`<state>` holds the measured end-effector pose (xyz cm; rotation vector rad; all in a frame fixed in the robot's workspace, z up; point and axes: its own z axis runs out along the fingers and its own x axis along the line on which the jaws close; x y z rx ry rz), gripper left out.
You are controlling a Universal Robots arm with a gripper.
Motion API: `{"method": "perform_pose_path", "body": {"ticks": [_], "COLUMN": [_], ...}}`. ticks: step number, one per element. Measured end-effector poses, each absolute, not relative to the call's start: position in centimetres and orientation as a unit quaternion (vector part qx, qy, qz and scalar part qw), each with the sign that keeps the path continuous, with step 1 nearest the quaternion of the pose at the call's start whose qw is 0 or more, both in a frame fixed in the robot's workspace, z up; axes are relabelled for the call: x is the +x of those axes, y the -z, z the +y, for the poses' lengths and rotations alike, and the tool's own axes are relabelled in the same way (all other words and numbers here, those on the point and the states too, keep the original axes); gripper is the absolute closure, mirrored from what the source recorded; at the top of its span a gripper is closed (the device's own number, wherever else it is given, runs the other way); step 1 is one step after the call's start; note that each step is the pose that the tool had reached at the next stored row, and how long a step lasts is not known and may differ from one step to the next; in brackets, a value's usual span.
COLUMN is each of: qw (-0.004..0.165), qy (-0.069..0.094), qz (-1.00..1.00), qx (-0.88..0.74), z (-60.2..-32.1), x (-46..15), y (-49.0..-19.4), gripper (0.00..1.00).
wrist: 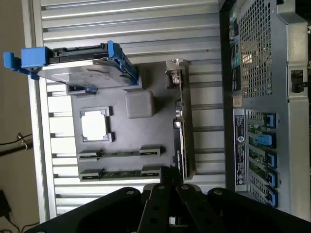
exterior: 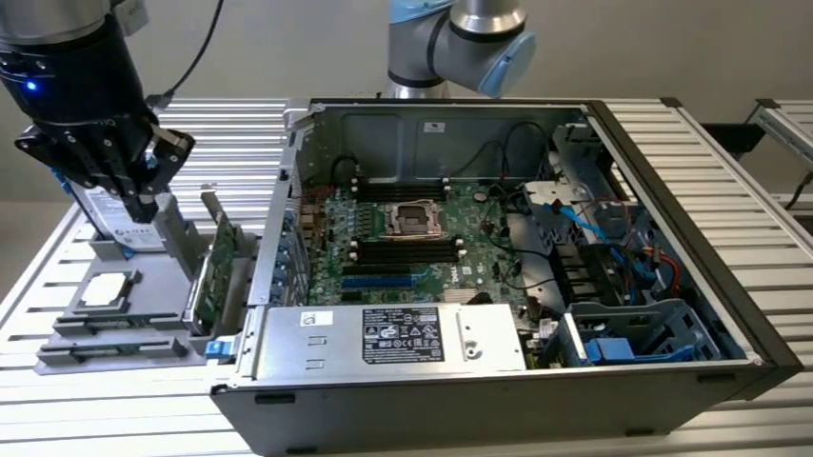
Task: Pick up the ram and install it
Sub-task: 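Reach for the ram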
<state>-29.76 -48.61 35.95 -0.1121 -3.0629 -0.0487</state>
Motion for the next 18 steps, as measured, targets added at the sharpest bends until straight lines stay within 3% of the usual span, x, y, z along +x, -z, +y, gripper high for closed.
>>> {"method": "perform_pose_path", "body": {"ticks": [18], "qw": [0.067], "qy": [0.004], "qz": [-0.997], "qx": [-0.035], "z": [-52.4], "x": [-30.3], "y": [-35.2], "gripper": [0.89]}}
